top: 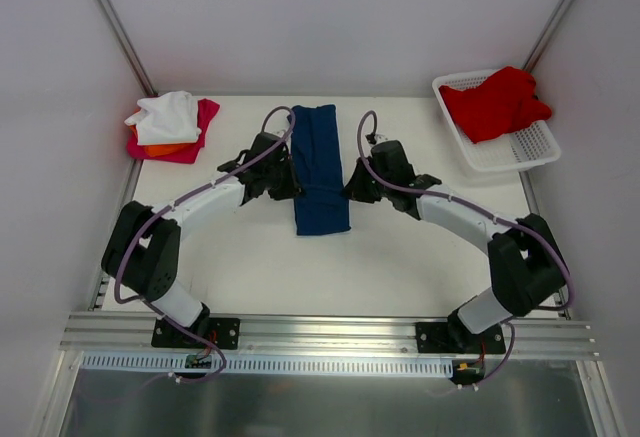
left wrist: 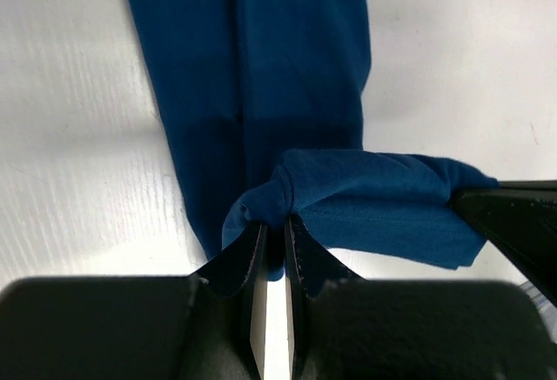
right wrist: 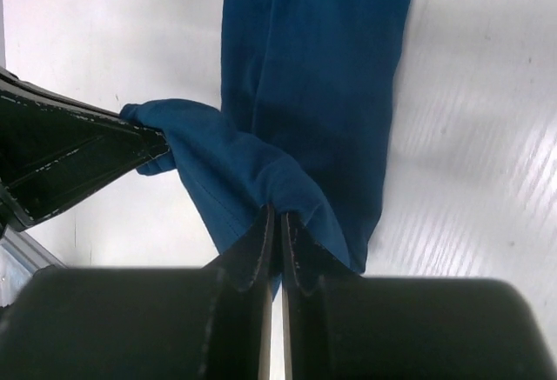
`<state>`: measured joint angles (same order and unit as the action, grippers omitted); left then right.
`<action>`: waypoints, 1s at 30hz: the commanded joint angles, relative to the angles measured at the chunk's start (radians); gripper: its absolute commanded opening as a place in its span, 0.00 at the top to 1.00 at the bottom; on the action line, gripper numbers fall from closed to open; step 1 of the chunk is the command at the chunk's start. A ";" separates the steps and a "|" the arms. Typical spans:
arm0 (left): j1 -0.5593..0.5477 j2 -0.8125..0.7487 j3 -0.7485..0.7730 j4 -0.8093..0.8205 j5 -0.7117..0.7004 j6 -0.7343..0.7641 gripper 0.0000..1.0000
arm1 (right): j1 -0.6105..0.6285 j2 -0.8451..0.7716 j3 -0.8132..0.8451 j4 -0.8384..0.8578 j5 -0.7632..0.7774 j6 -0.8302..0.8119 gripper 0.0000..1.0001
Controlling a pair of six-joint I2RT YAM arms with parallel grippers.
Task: Fold and stack the t-shirts
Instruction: Fold the folded rectangular tshirt in 1/3 of the way
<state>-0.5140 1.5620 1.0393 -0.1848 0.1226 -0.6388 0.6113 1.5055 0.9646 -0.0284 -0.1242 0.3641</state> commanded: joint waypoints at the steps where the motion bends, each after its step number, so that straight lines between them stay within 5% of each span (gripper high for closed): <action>1: 0.041 0.036 0.053 -0.004 0.003 0.050 1.00 | -0.041 0.068 0.085 0.015 -0.058 -0.039 1.00; 16: 0.132 0.213 0.211 0.010 0.077 0.088 1.00 | -0.134 0.338 0.379 -0.018 -0.166 -0.051 1.00; 30: 0.160 0.355 0.318 0.010 0.130 0.097 1.00 | -0.173 0.452 0.476 -0.042 -0.195 -0.057 1.00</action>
<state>-0.3706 1.9068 1.3239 -0.1703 0.2356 -0.5667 0.4500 1.9430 1.3888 -0.0658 -0.3008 0.3275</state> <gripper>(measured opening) 0.066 0.037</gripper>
